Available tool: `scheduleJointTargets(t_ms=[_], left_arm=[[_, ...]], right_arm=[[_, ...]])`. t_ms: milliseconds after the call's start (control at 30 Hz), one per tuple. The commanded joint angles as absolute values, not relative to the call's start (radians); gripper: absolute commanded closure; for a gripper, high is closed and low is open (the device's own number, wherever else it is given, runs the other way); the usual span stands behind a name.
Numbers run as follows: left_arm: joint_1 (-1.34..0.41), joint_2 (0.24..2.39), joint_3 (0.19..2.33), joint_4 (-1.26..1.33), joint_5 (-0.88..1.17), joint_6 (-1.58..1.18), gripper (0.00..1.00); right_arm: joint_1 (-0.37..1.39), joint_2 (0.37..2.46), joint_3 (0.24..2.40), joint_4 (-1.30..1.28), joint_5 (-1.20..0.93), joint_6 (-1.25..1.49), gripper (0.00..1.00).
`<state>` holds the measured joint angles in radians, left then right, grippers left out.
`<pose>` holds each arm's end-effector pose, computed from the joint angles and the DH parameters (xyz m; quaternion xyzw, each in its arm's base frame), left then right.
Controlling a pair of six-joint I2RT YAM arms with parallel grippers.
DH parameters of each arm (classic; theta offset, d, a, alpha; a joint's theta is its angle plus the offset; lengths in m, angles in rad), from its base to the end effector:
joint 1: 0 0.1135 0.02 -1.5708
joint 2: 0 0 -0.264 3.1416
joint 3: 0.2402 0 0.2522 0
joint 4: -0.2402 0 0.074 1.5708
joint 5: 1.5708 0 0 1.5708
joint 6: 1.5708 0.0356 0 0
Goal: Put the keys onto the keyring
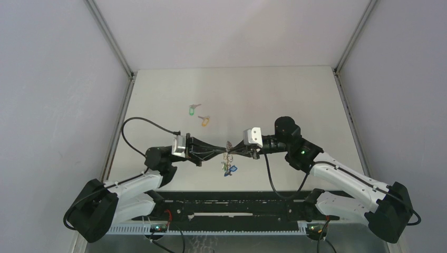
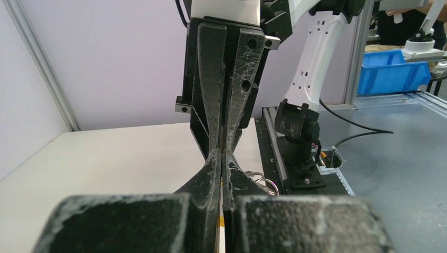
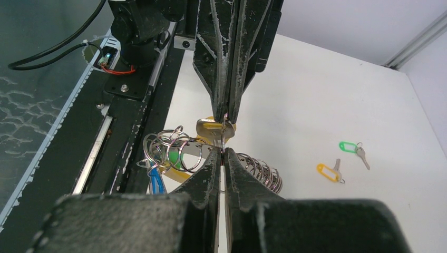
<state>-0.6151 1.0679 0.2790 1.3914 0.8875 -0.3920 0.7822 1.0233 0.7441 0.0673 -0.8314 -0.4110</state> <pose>0.1371 -0.1307 0.2679 0.4244 0.3755 -0.5607 0.6037 0.1449 0.1810 0.3085 -0.6097 0.4462 0.4148 0.5070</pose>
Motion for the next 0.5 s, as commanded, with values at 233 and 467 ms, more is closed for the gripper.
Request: scheduleJointTargets(t_ms=[233, 467], left_arm=[[-0.621, 1.058, 0.339, 1.442, 0.860, -0.393, 1.00], [-0.621, 1.062, 0.340, 1.442, 0.866, -0.397, 1.00]], right_arm=[[0.793, 1.004, 0.787, 0.120, -0.837, -0.414, 1.00], [0.793, 1.003, 0.787, 0.118, -0.818, -0.410, 1.00]])
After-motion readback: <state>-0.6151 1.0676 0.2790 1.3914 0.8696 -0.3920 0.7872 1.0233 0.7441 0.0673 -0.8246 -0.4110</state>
